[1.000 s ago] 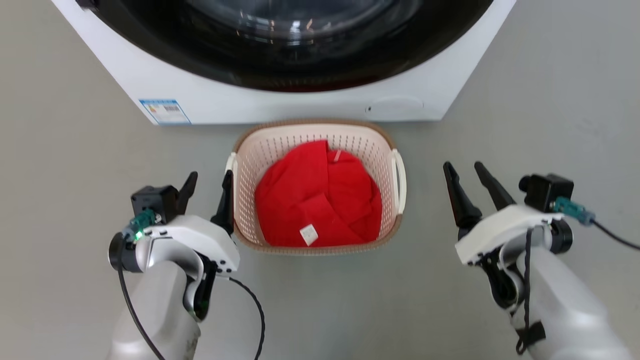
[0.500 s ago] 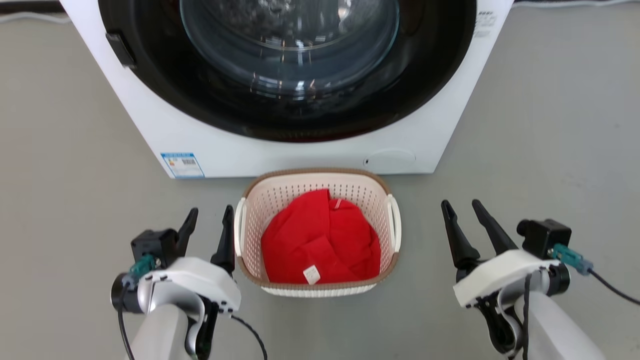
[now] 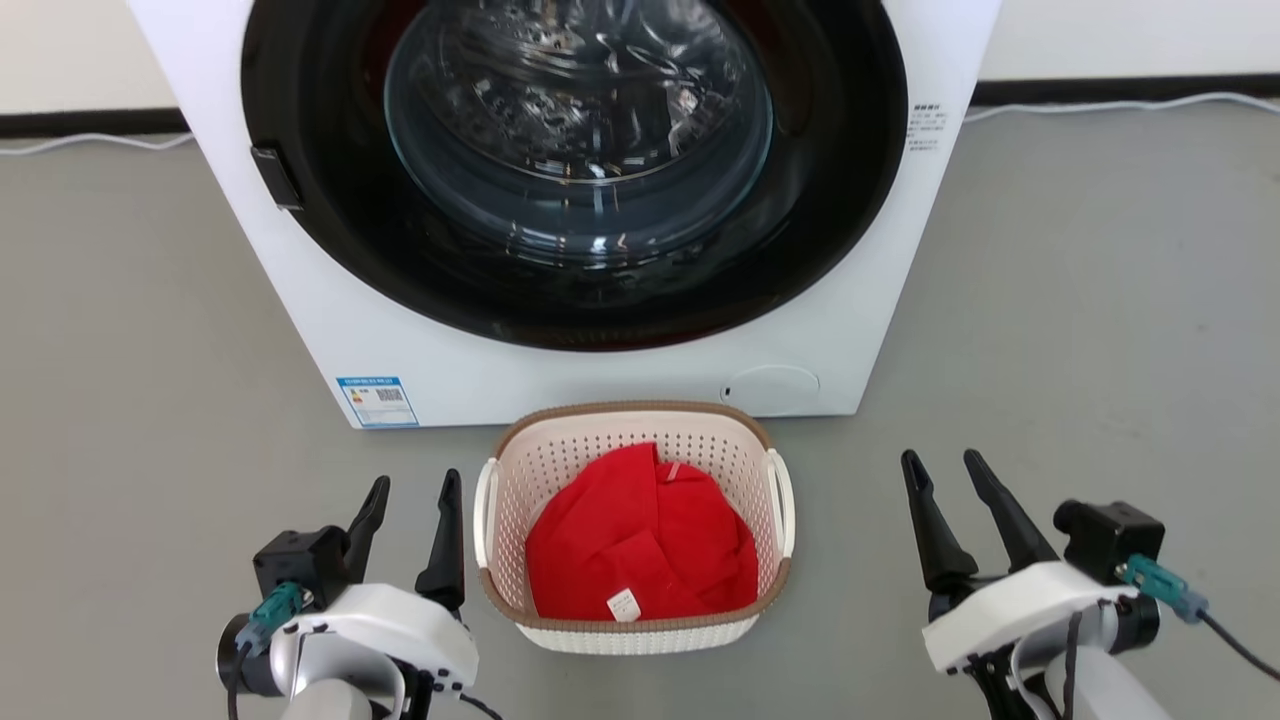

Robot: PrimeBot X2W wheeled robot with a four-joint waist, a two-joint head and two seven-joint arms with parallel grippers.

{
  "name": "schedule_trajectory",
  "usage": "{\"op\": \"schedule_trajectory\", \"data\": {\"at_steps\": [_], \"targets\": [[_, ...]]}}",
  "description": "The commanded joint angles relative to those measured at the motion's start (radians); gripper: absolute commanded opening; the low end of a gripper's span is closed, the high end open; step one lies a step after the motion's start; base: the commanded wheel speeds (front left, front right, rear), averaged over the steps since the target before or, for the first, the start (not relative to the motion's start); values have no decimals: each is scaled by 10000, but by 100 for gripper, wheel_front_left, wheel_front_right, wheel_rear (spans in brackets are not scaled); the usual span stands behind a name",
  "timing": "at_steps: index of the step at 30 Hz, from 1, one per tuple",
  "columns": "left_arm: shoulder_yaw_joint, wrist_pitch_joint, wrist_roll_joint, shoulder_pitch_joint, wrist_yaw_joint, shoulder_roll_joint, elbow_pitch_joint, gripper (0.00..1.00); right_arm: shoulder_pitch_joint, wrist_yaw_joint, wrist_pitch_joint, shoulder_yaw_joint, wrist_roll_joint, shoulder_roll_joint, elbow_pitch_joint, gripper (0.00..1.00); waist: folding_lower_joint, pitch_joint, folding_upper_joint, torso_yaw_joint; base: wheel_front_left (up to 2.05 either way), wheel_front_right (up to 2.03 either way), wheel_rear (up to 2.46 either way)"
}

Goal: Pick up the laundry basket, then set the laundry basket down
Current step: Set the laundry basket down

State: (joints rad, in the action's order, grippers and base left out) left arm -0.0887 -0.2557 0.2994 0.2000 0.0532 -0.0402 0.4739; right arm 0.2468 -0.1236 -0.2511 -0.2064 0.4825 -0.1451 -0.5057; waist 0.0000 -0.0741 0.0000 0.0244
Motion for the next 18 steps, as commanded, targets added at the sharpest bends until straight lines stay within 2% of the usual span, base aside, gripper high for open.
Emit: {"op": "schedule_trajectory", "data": {"at_steps": [1,18], "targets": [[341,-61,30,15,-21,-114,-392,100,-117,-71,-107,-88,-179,59,395,100,0,114,0,-43,0,0,0],[174,-61,274,-939,-266,-102,-1510,100,-1056,-71,-107,614,-1244,286,1485,100,0,501,0,51,0,0,0]]}}
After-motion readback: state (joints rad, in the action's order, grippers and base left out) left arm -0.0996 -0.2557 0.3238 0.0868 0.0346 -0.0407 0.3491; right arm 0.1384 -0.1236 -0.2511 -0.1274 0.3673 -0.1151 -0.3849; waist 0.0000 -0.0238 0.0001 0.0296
